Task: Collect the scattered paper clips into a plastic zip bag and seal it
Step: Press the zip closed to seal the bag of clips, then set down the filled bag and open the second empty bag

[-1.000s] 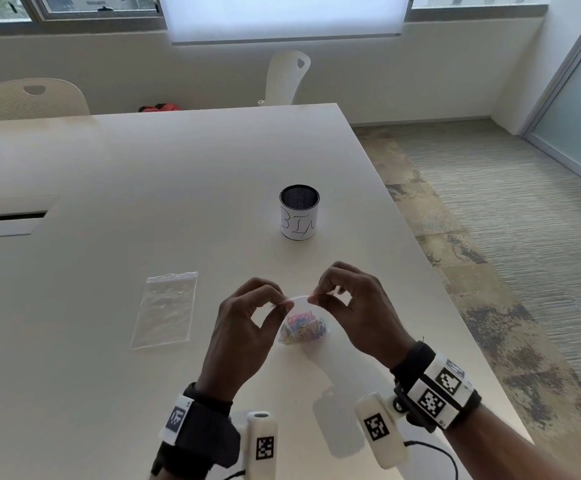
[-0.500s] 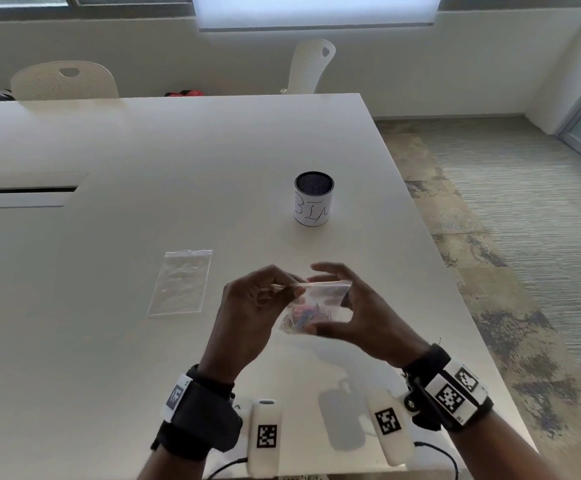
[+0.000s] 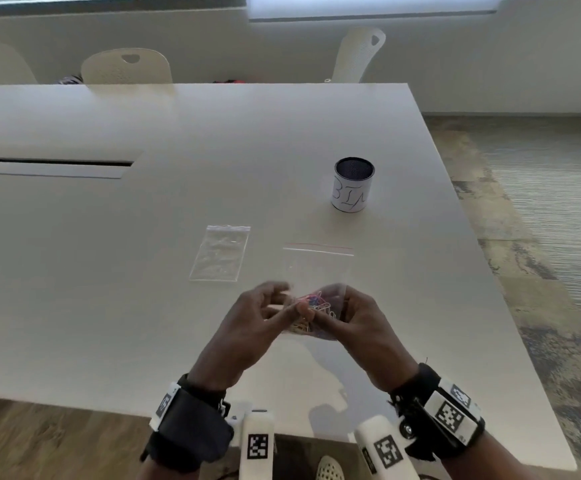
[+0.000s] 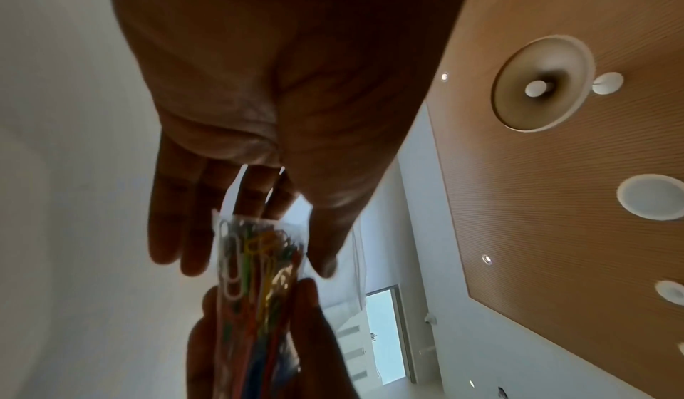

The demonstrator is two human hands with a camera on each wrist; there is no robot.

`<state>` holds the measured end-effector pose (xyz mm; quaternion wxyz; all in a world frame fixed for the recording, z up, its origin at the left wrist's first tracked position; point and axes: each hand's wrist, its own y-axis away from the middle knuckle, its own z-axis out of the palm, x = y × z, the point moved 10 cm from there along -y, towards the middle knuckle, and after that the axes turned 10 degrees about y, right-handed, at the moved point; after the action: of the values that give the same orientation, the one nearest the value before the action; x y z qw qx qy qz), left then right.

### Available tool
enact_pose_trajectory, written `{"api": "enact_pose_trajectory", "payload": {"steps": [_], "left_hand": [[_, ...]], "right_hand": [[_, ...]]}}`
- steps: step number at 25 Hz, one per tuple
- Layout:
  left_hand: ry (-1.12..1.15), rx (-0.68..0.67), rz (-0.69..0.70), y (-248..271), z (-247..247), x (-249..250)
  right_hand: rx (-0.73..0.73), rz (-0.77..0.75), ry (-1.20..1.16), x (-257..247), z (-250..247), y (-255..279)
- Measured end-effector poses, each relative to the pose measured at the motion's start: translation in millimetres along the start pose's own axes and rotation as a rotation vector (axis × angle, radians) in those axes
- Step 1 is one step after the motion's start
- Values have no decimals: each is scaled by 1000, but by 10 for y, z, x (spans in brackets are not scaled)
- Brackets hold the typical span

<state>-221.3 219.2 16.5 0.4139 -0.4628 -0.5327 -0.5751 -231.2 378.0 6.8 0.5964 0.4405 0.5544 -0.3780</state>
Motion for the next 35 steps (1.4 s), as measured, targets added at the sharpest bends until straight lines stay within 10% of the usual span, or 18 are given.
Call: {"api": "enact_pose_trajectory", "payload": {"steps": [11, 22, 26, 35], "left_hand": [[-12, 281, -68, 250, -1118, -389], [-494, 306, -60, 256, -1629, -370], [-731, 233, 136, 278, -1476, -224], [-714, 162, 175, 119, -1491, -128]], "right_hand": [[-23, 263, 183, 384, 883, -315], [78, 169, 568, 375, 1143, -555], [100, 126, 743, 352, 1054, -587], [21, 124, 799, 52, 948, -798]]}}
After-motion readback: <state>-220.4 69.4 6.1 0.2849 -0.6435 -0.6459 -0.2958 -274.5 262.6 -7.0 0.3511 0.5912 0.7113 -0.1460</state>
